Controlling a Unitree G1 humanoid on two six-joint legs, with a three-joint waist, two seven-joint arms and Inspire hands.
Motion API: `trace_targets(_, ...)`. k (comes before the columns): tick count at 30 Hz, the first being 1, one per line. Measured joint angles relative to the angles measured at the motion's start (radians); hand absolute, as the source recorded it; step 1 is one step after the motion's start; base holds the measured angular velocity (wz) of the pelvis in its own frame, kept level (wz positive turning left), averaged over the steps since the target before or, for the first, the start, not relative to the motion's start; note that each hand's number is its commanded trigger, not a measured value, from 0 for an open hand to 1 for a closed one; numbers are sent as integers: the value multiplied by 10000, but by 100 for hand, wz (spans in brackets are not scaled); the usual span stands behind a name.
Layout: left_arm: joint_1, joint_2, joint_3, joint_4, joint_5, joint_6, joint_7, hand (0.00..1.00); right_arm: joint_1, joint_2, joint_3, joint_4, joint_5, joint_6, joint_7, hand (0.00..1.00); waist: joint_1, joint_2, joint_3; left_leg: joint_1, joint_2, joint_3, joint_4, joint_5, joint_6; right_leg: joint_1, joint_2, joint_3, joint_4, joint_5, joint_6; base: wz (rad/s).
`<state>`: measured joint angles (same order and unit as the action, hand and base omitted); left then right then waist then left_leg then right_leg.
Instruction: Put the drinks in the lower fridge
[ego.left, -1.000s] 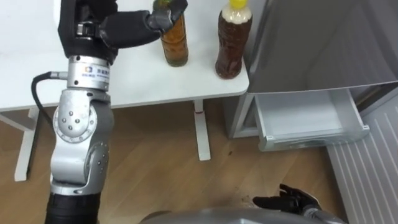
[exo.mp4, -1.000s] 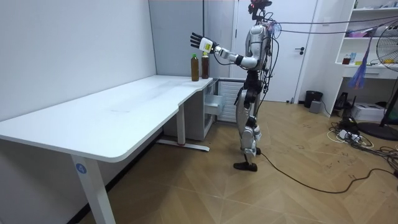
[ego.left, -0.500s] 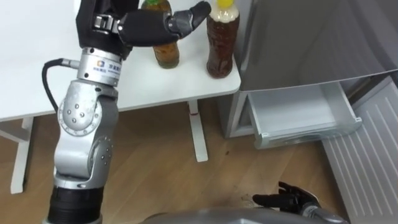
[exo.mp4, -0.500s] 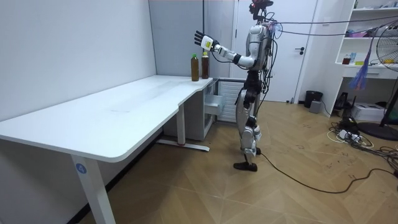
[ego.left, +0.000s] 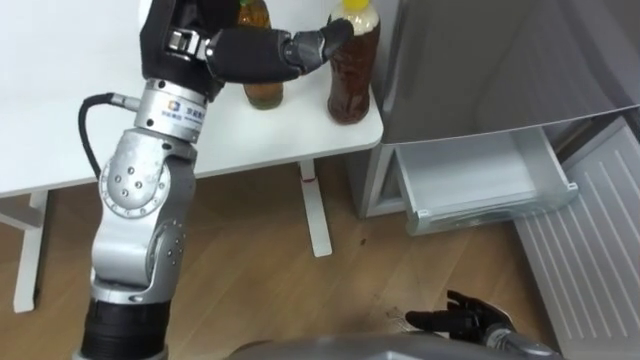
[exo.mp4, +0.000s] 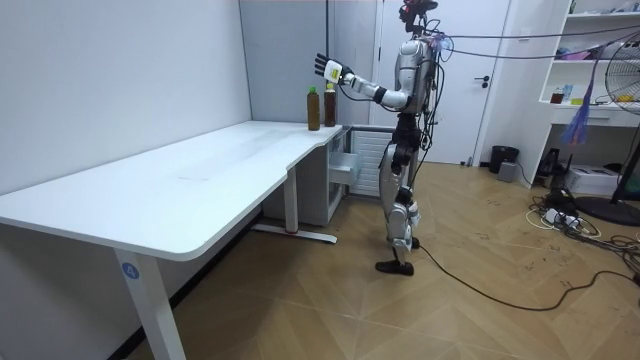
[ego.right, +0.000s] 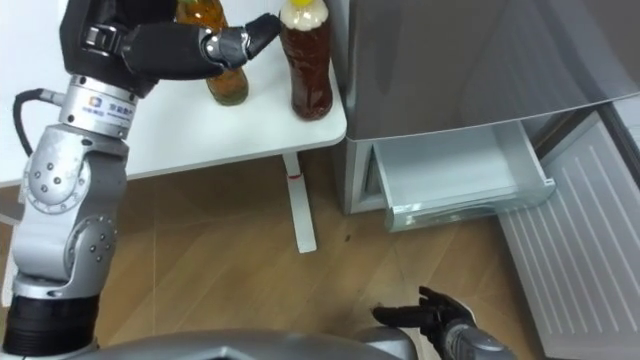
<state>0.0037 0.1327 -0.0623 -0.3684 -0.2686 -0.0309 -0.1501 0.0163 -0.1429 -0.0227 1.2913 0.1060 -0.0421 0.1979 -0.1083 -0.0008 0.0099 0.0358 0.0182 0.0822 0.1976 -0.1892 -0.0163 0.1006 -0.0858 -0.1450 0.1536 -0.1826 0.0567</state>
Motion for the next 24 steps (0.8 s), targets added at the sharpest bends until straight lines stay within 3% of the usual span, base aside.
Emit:
trace_targets(12, 0, 34, -204, 581, -23, 732, -250, 0, -74, 9, 8, -101, -27, 229, -125, 0, -67, -27, -1, 15, 0, 41, 3, 1, 1, 15, 3, 67, 14, 0, 0, -1)
trace_targets(24, -5, 176, -577, 1496, -26, 979, -622, 0, -127, 27, 19, -337, -21, 419, -102, 0, -297, -119, -3, 75, 2, 124, -13, 2, 2, 56, 8, 194, 0, 0, 0, -2)
